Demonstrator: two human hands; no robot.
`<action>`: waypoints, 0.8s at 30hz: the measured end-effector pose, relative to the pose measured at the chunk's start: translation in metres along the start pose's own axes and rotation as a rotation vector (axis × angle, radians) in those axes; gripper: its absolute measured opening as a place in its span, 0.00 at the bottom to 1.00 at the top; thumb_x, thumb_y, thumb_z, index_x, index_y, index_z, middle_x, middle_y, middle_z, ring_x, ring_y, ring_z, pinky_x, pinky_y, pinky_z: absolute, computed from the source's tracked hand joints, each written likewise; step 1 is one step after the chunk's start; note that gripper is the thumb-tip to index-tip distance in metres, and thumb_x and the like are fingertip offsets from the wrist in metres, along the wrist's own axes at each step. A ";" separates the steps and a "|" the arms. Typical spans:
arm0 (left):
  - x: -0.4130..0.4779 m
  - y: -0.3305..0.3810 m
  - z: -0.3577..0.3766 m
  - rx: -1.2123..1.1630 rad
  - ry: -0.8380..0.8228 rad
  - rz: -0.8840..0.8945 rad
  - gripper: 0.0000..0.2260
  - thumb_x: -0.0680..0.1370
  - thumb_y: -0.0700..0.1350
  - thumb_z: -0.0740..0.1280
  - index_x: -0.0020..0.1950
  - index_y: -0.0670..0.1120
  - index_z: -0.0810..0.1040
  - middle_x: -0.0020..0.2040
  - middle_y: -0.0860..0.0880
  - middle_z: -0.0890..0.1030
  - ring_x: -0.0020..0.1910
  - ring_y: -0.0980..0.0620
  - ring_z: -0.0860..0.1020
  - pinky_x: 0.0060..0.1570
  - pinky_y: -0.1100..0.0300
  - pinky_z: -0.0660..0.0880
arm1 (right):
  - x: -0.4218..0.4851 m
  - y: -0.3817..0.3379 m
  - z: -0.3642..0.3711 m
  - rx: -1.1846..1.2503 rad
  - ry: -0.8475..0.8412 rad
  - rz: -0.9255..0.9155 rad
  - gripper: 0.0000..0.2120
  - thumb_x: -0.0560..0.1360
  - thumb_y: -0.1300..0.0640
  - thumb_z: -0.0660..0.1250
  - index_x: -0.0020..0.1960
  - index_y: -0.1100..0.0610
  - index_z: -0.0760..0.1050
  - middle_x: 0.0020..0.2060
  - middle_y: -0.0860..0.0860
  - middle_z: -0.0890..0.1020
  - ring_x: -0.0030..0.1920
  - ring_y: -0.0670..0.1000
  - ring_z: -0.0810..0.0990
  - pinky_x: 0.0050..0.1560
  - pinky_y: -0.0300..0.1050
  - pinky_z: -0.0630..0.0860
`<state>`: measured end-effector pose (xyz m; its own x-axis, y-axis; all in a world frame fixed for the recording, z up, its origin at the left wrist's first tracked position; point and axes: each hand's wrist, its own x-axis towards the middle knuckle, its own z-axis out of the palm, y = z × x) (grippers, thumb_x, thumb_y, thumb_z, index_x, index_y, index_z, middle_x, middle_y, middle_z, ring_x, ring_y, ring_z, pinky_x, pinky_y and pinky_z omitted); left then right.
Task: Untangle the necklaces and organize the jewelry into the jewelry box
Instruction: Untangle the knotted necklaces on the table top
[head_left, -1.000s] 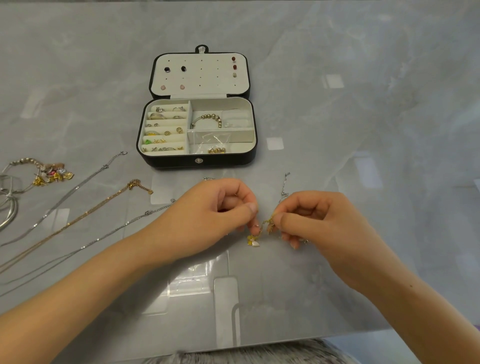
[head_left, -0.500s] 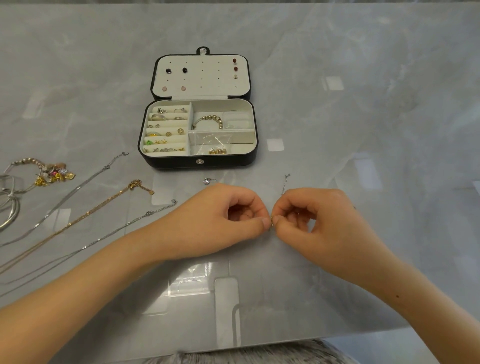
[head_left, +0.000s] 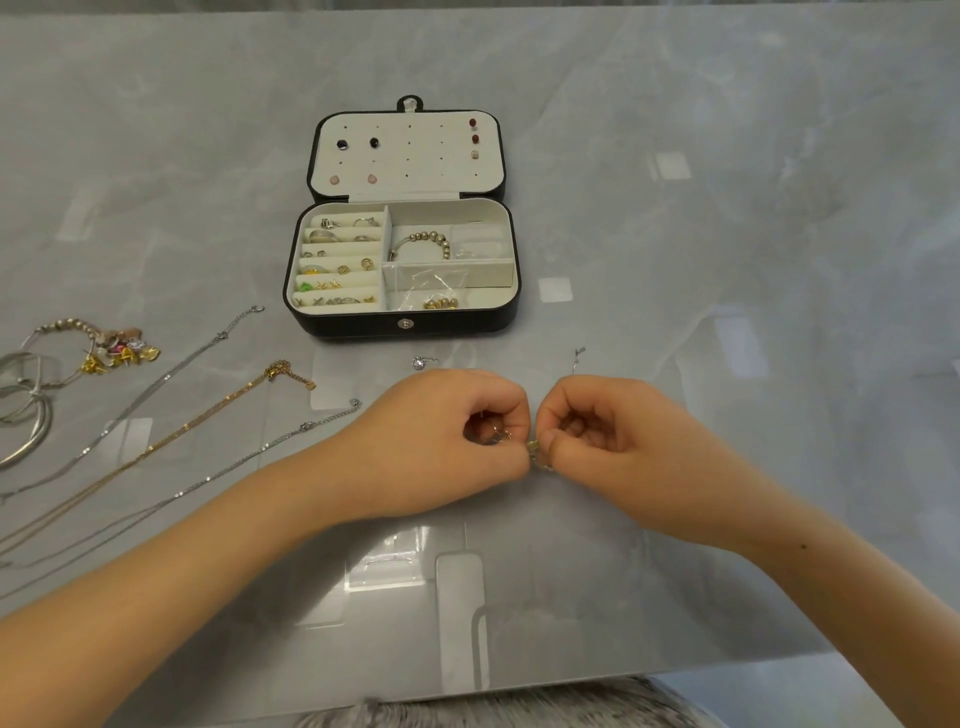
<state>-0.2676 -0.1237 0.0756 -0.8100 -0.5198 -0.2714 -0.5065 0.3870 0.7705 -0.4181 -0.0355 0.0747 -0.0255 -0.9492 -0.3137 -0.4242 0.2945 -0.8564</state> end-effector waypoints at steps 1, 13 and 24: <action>0.000 -0.001 -0.001 -0.041 -0.004 -0.004 0.03 0.68 0.46 0.67 0.35 0.50 0.78 0.33 0.52 0.75 0.33 0.58 0.71 0.38 0.62 0.70 | 0.001 0.000 0.000 0.034 0.004 0.013 0.06 0.73 0.63 0.64 0.37 0.58 0.75 0.29 0.51 0.73 0.29 0.44 0.67 0.30 0.35 0.65; -0.001 -0.004 -0.004 -0.324 -0.056 -0.028 0.04 0.70 0.46 0.64 0.37 0.52 0.78 0.36 0.40 0.75 0.36 0.52 0.73 0.41 0.55 0.73 | -0.005 -0.001 0.007 0.280 0.154 0.070 0.07 0.76 0.61 0.63 0.43 0.55 0.79 0.32 0.45 0.79 0.31 0.39 0.73 0.34 0.28 0.68; -0.002 -0.003 -0.002 -0.255 -0.033 -0.034 0.05 0.75 0.43 0.66 0.40 0.46 0.78 0.38 0.39 0.76 0.35 0.55 0.72 0.38 0.64 0.69 | -0.013 -0.001 0.021 0.222 0.266 0.033 0.09 0.73 0.61 0.67 0.38 0.50 0.82 0.33 0.55 0.82 0.33 0.44 0.74 0.36 0.34 0.72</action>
<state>-0.2643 -0.1256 0.0754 -0.8051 -0.5025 -0.3152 -0.4461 0.1628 0.8801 -0.3985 -0.0213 0.0706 -0.2837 -0.9259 -0.2496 -0.2128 0.3145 -0.9251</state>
